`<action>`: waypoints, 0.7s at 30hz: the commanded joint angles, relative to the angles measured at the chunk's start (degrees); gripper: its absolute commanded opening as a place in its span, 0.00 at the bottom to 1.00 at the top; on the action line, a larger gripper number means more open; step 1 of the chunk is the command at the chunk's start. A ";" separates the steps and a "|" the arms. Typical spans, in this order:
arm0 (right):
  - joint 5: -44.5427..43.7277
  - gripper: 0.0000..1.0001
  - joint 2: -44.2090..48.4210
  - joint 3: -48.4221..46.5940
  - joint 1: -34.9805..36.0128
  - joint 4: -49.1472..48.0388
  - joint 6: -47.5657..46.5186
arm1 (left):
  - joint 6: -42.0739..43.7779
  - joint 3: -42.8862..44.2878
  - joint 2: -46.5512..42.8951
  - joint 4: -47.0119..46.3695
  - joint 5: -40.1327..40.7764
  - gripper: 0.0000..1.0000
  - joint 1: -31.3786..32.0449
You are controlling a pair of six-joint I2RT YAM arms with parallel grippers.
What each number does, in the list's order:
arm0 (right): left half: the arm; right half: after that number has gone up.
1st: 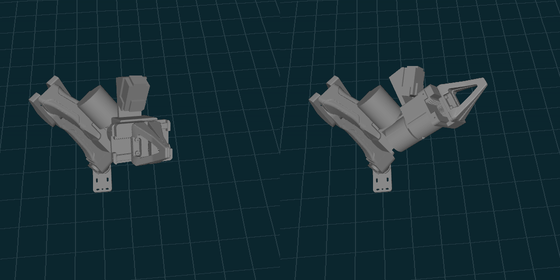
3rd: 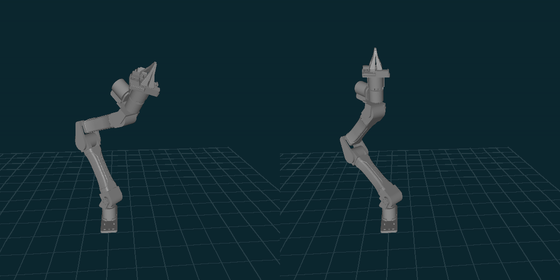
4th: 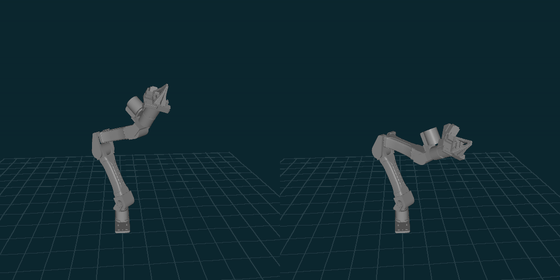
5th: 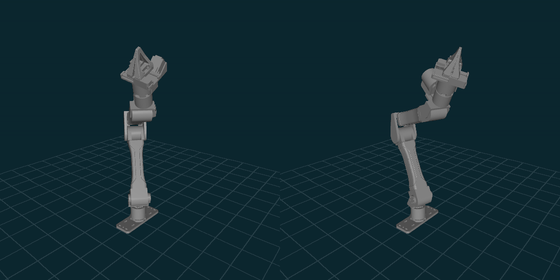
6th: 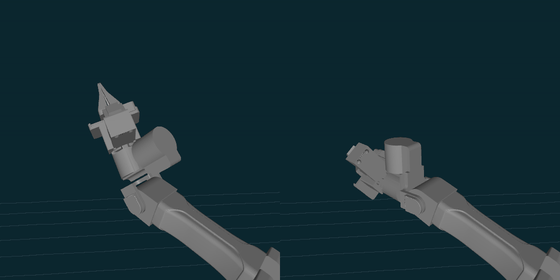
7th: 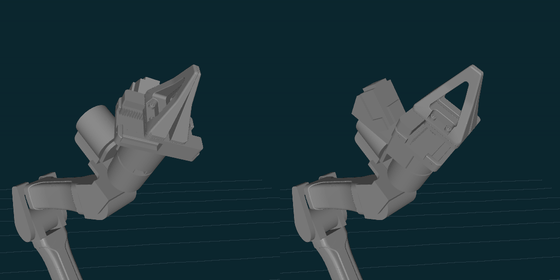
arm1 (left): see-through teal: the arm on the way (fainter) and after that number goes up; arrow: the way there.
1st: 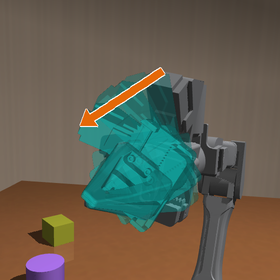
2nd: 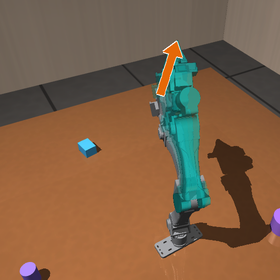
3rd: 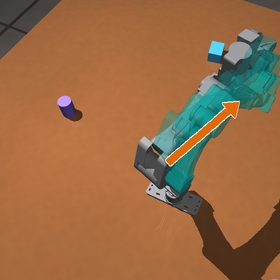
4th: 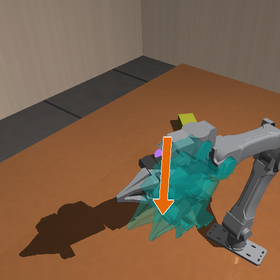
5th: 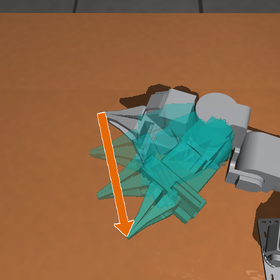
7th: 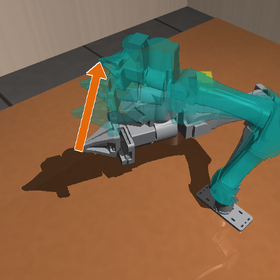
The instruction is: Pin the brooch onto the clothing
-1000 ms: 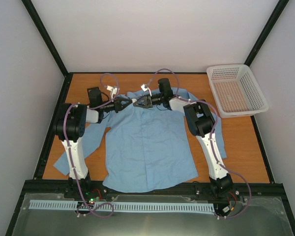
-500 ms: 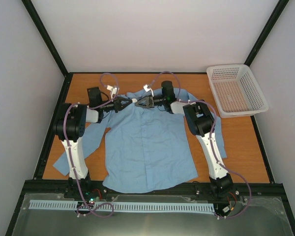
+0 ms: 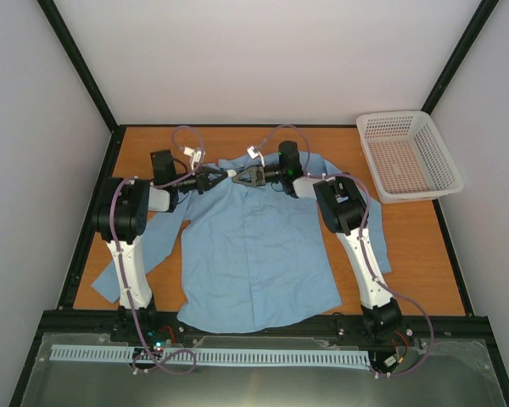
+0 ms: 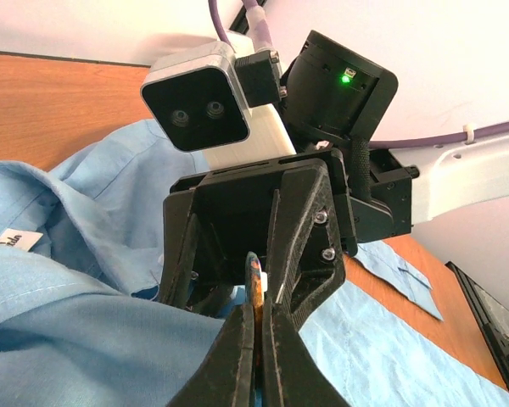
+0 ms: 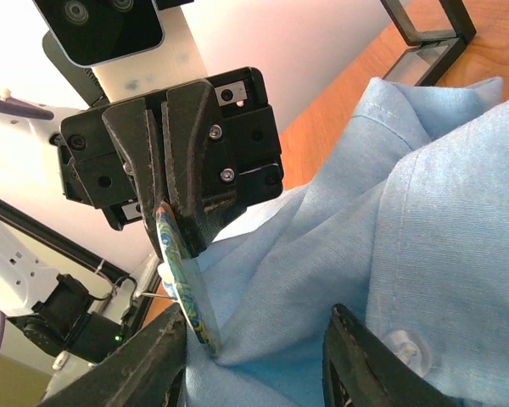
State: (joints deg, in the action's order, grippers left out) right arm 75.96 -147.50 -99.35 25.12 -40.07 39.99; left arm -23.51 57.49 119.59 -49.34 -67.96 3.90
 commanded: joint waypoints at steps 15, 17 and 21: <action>1.11 0.48 -1.59 -4.48 0.78 5.57 -5.12 | -0.98 2.25 1.18 -2.11 -4.85 0.01 -0.25; 1.17 0.49 -1.66 -4.94 0.80 7.29 -6.36 | -0.62 2.69 1.28 -1.14 -5.24 0.01 -0.21; 1.28 0.49 -1.95 -6.47 0.98 12.50 -9.74 | 0.27 2.57 1.26 -0.36 -5.39 0.01 -0.25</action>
State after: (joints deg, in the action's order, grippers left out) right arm 77.45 -148.35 -103.28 25.39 -33.15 34.92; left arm -24.01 58.41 120.29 -49.43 -70.15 3.73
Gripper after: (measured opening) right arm 0.489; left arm 0.035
